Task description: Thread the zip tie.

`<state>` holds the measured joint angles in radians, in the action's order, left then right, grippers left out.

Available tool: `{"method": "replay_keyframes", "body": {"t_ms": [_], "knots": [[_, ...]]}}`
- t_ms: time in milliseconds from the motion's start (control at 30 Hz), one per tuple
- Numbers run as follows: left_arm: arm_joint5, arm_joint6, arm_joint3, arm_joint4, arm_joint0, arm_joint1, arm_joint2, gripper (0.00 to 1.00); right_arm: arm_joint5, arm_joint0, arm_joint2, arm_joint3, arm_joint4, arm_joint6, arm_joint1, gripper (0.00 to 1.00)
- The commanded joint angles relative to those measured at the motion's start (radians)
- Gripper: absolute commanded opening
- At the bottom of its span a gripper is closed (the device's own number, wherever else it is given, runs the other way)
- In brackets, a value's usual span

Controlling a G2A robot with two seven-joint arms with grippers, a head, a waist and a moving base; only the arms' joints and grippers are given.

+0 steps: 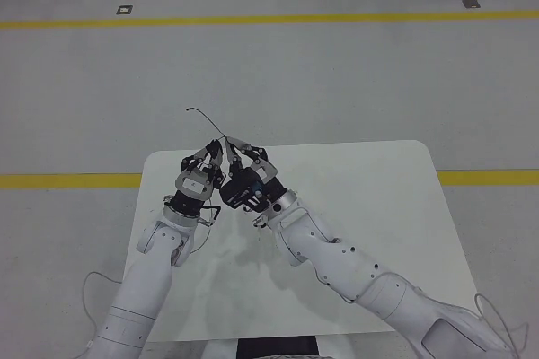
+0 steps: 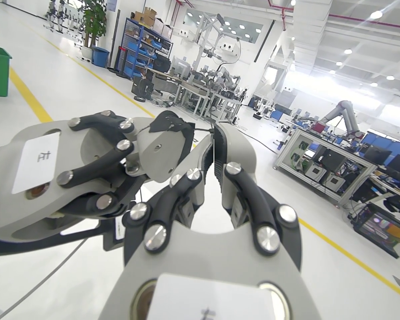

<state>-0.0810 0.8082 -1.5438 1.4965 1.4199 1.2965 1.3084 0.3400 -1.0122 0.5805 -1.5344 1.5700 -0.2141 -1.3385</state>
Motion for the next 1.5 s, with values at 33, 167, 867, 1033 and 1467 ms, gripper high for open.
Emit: {"method": "replay_keyframes", "body": {"t_ms": [33,167,867,1033,1467], "knots": [[0.0,0.0,0.0,0.0,0.0,0.0,0.0,0.0,0.0,0.004,-0.005,0.005,0.0,0.001,0.003,0.0],[0.0,0.0,0.0,0.0,0.0,0.0,0.0,0.0,0.0,0.007,-0.011,0.008,0.0,0.005,0.01,0.0],[0.0,0.0,0.0,0.0,0.0,0.0,0.0,0.0,0.0,0.017,-0.039,-0.007,0.0,0.037,0.058,0.0],[0.0,0.0,0.0,0.0,0.0,0.0,0.0,0.0,0.0,0.027,-0.053,-0.011,0.0,0.048,0.072,0.0],[0.0,0.0,0.0,0.0,0.0,0.0,0.0,0.0,0.0,0.032,-0.077,-0.031,0.0,0.088,0.115,0.0]]}}
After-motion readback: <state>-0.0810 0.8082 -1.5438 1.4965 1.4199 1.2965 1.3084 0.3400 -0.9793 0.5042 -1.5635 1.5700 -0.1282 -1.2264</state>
